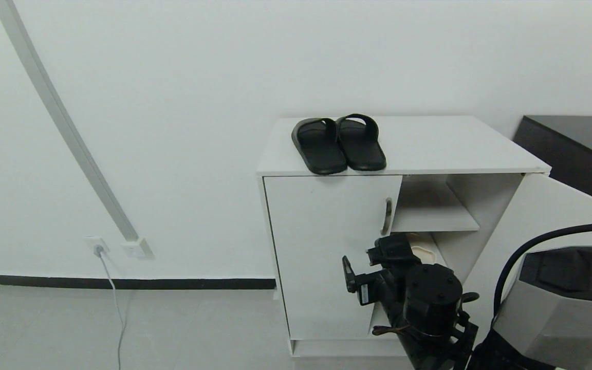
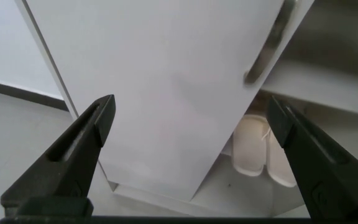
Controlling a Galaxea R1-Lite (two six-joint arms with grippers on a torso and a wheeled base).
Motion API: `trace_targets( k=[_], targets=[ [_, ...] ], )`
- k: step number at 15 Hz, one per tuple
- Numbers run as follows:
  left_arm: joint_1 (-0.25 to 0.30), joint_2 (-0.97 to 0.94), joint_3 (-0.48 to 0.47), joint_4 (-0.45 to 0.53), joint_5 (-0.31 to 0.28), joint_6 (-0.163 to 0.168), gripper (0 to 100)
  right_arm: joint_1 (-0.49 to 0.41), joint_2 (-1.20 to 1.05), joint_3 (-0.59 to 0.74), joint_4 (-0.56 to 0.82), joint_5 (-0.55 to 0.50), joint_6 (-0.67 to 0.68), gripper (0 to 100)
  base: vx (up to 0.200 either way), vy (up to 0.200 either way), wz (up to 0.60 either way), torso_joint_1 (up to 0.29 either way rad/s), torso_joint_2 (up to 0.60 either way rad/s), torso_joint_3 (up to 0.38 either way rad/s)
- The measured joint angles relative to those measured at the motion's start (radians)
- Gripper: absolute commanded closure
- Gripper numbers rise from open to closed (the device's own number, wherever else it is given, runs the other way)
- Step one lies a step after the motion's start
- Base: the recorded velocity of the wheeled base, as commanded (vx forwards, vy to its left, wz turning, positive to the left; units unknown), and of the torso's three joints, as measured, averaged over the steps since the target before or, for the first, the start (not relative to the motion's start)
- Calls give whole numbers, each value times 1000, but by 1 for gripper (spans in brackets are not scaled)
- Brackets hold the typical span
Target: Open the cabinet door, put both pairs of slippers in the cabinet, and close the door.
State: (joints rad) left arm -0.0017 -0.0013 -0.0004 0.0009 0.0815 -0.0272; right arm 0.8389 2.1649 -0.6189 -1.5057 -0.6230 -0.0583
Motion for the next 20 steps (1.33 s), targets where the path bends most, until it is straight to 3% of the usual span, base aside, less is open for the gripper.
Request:
trace_targets(
  k=[12, 20],
  targets=[
    [0, 0, -1, 1, 0, 2, 100, -31, -16, -17, 1, 3, -1, 0, 0, 0, 0, 240, -553, -318],
    [0, 0, -1, 0, -1, 1, 100, -31, -17, -7, -19, 31, -2, 0, 0, 0, 0, 123, -285, -151]
  ],
)
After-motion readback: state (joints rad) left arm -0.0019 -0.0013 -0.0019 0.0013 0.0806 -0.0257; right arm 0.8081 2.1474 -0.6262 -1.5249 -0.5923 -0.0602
